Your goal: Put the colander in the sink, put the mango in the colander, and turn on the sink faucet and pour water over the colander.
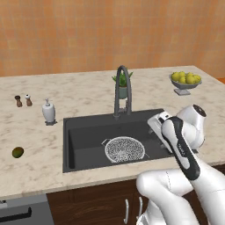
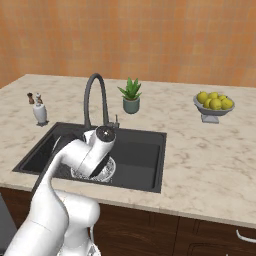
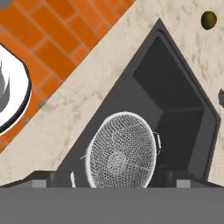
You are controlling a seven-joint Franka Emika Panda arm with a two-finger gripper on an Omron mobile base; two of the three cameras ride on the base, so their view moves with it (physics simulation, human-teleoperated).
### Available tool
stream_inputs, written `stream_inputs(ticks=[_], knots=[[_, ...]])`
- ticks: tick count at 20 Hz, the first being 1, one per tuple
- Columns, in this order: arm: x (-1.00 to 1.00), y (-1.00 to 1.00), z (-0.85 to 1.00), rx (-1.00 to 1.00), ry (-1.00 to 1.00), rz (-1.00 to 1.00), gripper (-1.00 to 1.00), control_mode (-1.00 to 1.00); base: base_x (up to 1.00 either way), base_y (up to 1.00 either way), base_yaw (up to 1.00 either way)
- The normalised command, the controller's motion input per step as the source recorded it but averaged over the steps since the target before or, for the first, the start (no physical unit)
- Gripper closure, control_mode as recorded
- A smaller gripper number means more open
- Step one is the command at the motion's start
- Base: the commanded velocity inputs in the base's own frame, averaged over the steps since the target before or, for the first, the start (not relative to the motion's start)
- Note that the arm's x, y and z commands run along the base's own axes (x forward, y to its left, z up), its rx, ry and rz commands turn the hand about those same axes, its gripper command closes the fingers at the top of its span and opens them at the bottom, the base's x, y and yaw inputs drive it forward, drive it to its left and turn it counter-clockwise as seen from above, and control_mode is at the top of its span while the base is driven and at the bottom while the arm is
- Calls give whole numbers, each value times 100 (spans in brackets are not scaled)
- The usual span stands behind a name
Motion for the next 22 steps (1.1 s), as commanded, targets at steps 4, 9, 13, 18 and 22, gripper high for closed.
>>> stream_inputs(ticks=[4,9,13,18,22], knots=[[-55,60,19,6,0,-12,-100,-100,0,0,0],[-38,69,1,0,0,-1,-100,-100,0,0,0],[-3,70,7,0,0,11,-100,-100,0,0,0],[4,95,3,0,0,1,-100,-100,0,0,0],[30,100,0,0,-2,-6,-100,-100,0,0,0]])
